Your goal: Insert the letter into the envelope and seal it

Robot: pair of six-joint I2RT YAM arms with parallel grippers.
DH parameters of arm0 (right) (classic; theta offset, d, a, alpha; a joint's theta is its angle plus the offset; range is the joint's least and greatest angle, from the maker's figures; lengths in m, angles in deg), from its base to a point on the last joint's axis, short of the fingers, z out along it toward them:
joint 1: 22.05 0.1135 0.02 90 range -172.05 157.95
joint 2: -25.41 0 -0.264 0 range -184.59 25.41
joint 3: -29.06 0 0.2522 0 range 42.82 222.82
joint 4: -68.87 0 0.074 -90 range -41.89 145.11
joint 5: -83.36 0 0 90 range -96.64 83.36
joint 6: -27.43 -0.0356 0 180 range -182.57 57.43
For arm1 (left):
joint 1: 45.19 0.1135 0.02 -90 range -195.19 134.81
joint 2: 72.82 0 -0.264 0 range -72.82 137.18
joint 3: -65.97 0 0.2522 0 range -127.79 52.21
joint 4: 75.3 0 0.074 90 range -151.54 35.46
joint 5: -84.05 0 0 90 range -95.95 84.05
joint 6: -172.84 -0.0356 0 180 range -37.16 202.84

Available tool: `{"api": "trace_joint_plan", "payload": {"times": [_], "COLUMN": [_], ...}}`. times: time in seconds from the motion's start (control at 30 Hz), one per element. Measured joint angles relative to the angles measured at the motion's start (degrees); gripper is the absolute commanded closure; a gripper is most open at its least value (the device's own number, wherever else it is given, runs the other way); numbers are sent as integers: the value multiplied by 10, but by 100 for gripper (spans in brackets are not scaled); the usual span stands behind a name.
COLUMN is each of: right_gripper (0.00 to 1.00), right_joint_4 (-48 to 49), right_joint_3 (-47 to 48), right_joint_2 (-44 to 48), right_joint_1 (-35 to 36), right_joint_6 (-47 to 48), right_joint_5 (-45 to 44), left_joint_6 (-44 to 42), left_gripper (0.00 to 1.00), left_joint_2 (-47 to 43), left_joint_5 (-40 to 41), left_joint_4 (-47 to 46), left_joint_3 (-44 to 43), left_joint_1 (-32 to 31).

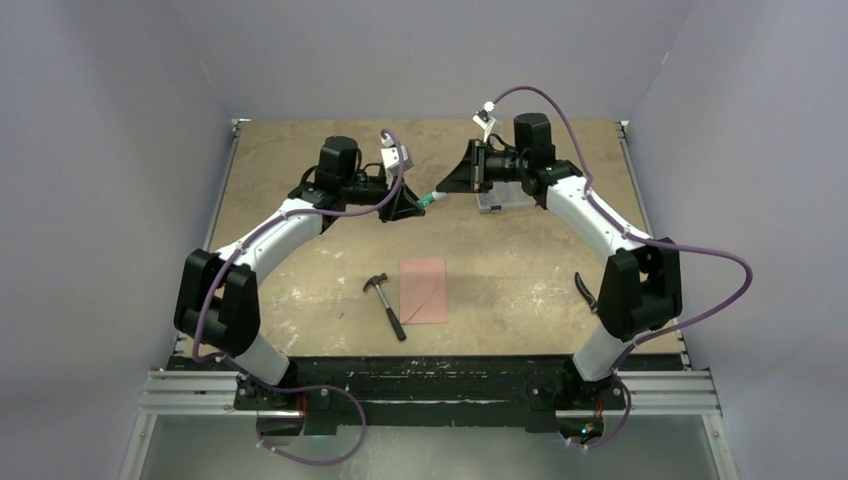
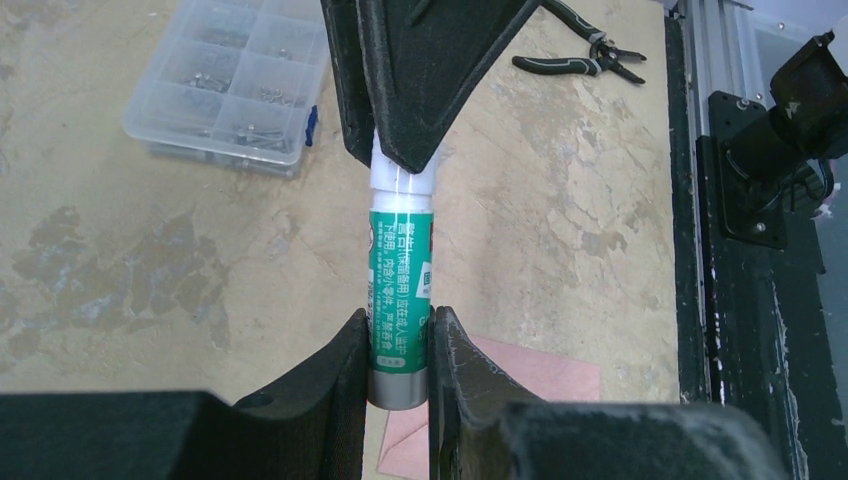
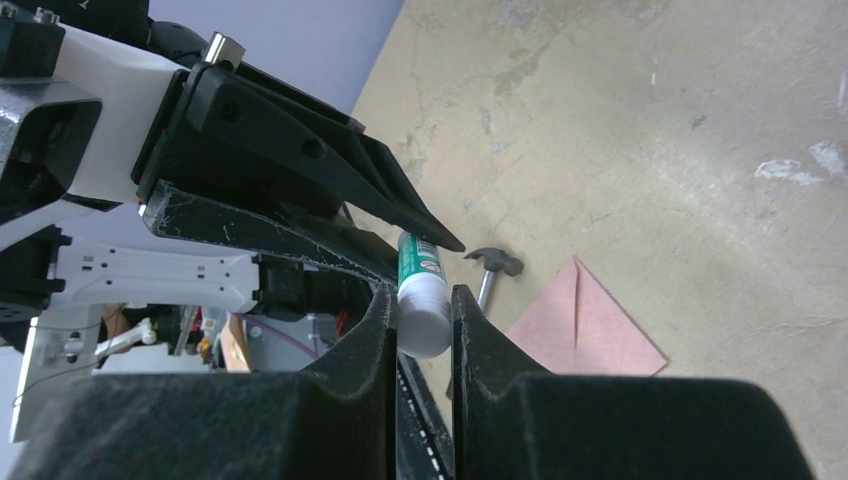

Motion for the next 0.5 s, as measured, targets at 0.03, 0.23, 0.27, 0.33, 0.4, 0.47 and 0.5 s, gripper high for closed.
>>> {"api": "trace_joint_plan", "payload": {"times": [0.03, 0.23, 0.27, 0.33, 0.4, 0.47, 0.5], "right_gripper": [100, 100, 100, 100, 100, 100, 100], "right_joint_4": [5, 25, 29, 33, 27, 16, 12], "right_joint_3": [-1, -1, -1, -1, 3, 13, 19], "right_joint_2": [-3, -29, -33, -41, -44, -49, -52], "right_joint_1": [0, 0, 0, 0, 2, 5, 6], "right_joint_6": [2, 25, 29, 35, 44, 57, 64], "right_joint_5": [-1, -17, -19, -22, -22, -24, -25], "left_joint_6": [7, 62, 73, 83, 79, 62, 52], "left_gripper": [100, 100, 100, 100, 100, 100, 100], "left_joint_2": [5, 46, 53, 59, 59, 59, 59], "left_joint_5": [1, 7, 7, 11, 15, 22, 24], "left_joint_4": [-4, -48, -57, -68, -68, -66, -64], "left_joint_3": [0, 0, 0, 3, 6, 6, 6], "left_joint_1": [0, 0, 0, 0, 0, 0, 0]}}
